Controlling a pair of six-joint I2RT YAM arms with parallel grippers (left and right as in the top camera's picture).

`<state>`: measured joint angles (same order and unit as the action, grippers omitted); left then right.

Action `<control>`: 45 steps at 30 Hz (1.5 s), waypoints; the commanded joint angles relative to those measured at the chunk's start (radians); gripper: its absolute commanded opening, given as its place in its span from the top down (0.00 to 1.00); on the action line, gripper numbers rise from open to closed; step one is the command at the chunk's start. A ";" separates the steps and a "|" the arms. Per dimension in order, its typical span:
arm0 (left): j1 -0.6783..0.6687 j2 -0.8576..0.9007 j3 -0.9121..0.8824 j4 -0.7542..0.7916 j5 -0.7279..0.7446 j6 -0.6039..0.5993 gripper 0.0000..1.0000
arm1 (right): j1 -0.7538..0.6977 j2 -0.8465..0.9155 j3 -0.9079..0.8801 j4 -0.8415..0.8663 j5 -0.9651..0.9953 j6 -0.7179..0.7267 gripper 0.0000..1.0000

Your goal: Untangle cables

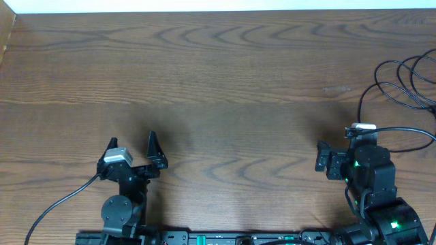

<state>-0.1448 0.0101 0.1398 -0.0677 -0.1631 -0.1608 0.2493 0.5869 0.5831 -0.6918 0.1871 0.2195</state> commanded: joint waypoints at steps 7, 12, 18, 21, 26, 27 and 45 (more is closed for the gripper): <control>0.005 -0.009 -0.077 0.053 -0.005 -0.010 0.02 | 0.007 -0.004 -0.004 -0.001 0.001 0.008 0.01; 0.005 -0.009 -0.111 0.124 -0.005 -0.010 0.02 | 0.007 -0.004 -0.004 -0.001 0.001 0.008 0.01; 0.005 -0.009 -0.136 0.172 -0.005 -0.009 0.02 | 0.007 -0.004 -0.004 -0.001 0.001 0.008 0.01; 0.005 -0.009 -0.136 0.174 -0.005 -0.009 0.03 | 0.007 -0.004 -0.004 -0.001 0.001 0.008 0.01; 0.005 -0.009 -0.136 0.130 -0.005 -0.010 0.02 | 0.007 -0.004 -0.004 -0.001 0.001 0.008 0.01; 0.005 -0.009 -0.136 0.109 -0.005 -0.010 0.02 | 0.007 -0.004 -0.004 -0.001 0.001 0.008 0.01; 0.049 -0.009 -0.136 0.008 -0.003 0.161 0.02 | 0.007 -0.004 -0.004 -0.001 0.001 0.008 0.01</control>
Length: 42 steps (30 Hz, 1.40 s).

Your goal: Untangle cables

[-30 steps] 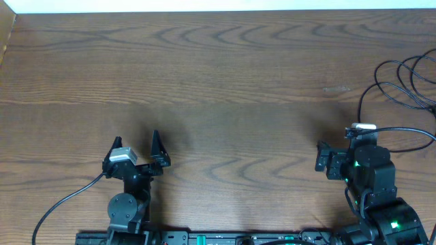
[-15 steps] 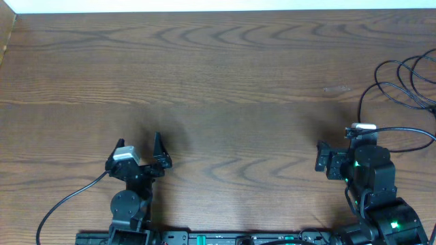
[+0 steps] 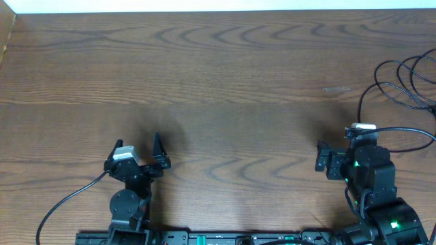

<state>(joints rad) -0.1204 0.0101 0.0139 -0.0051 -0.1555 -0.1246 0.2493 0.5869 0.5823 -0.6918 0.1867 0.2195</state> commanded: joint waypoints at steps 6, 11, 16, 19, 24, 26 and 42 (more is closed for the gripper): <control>0.047 -0.009 -0.010 -0.055 -0.013 0.230 0.02 | 0.007 -0.004 -0.003 -0.001 0.002 0.008 0.01; 0.047 -0.009 -0.010 -0.055 -0.012 0.229 0.02 | 0.007 -0.004 -0.003 -0.001 0.002 0.008 0.01; 0.047 -0.009 -0.010 -0.054 -0.013 0.229 0.02 | 0.007 -0.004 -0.003 -0.001 0.001 0.008 0.01; 0.047 -0.006 -0.010 -0.054 -0.013 0.229 0.02 | 0.007 -0.004 -0.003 -0.001 0.002 0.008 0.01; 0.047 -0.006 -0.010 -0.054 -0.013 0.229 0.02 | 0.007 -0.004 -0.003 -0.001 0.002 0.008 0.01; 0.047 -0.006 -0.010 -0.054 -0.013 0.229 0.02 | 0.007 -0.004 -0.003 -0.001 0.002 0.008 0.01; 0.047 -0.006 -0.010 -0.054 -0.013 0.229 0.02 | 0.007 -0.005 -0.003 -0.005 0.002 0.008 0.01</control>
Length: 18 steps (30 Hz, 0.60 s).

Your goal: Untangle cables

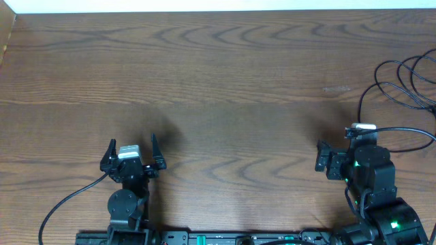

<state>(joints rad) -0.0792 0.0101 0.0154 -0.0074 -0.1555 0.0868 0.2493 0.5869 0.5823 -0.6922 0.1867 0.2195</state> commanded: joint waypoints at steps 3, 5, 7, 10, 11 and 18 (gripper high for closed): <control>0.006 -0.006 -0.011 -0.051 -0.013 0.018 0.02 | 0.006 -0.006 -0.003 0.007 0.019 0.008 0.01; 0.006 -0.006 -0.011 -0.051 -0.013 0.018 0.02 | 0.005 -0.018 -0.003 0.041 0.024 0.007 0.01; 0.006 -0.006 -0.011 -0.051 -0.013 0.018 0.02 | -0.004 -0.036 -0.003 0.092 0.024 0.003 0.01; 0.006 -0.006 -0.011 -0.051 -0.013 0.018 0.02 | -0.024 -0.071 -0.003 0.140 0.019 -0.001 0.01; 0.006 -0.006 -0.011 -0.051 -0.013 0.018 0.02 | -0.034 -0.084 -0.003 0.146 0.012 -0.013 0.01; 0.006 -0.006 -0.011 -0.051 -0.013 0.018 0.02 | -0.113 -0.166 -0.028 0.215 -0.081 -0.145 0.01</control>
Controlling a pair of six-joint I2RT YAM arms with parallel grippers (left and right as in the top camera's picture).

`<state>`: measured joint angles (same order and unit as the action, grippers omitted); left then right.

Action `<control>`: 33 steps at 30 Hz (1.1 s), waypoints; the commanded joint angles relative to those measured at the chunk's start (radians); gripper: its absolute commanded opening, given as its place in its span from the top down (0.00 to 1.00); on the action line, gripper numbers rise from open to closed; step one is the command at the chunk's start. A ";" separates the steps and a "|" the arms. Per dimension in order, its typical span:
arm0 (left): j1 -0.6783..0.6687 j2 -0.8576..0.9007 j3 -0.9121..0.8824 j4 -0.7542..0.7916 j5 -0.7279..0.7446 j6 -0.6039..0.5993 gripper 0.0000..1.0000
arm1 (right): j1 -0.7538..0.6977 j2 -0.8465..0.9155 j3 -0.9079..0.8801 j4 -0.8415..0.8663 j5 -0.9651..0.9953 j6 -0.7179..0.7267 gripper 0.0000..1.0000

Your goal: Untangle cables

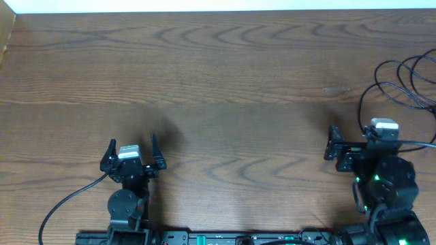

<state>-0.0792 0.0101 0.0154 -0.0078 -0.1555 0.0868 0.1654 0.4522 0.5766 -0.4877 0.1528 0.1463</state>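
Black cables lie in overlapping loops at the table's far right edge and run out of view to the right. My right gripper stands just below and left of those loops. One finger shows at the left end of its rail, and nothing is between the jaws. My left gripper is far from the cables, near the front left. It points away from the base, open and empty.
The brown wooden table fills the view. A thin black lead trails from the left arm toward the front left. Both arm bases stand along the front edge. Another black lead runs right from the right wrist.
My right arm has shifted to the right and a little farther from the base, with its wrist turned. The left arm and the cable loops have not moved.
At first my left gripper was open and angled to the right while the right arm stood still. The left gripper then sat closer to its base, and later pointed straight ahead. Only now has the right arm moved nearer the cable loops.
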 commanded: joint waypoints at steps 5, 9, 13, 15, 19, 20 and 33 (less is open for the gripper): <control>0.006 -0.006 -0.011 -0.051 -0.013 0.018 0.02 | -0.070 -0.123 -0.089 0.068 -0.071 -0.074 0.01; 0.006 -0.006 -0.011 -0.051 -0.013 0.018 0.02 | -0.076 -0.223 -0.186 0.135 -0.077 -0.075 0.01; 0.006 -0.006 -0.011 -0.051 -0.013 0.018 0.02 | -0.076 -0.303 -0.277 0.206 -0.077 -0.077 0.01; 0.006 -0.006 -0.011 -0.051 -0.013 0.018 0.02 | -0.076 -0.329 -0.313 0.243 -0.077 -0.077 0.01; 0.006 -0.006 -0.011 -0.051 -0.013 0.018 0.02 | -0.086 -0.370 -0.369 0.271 -0.076 -0.084 0.01; 0.006 -0.006 -0.011 -0.051 -0.013 0.018 0.02 | -0.088 -0.380 -0.380 0.273 -0.077 -0.099 0.01; 0.006 -0.006 -0.011 -0.051 -0.013 0.018 0.02 | -0.095 -0.447 -0.441 0.321 -0.074 -0.126 0.01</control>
<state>-0.0792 0.0101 0.0174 -0.0113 -0.1555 0.0872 0.0750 0.0147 0.1448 -0.1696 0.0788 0.0391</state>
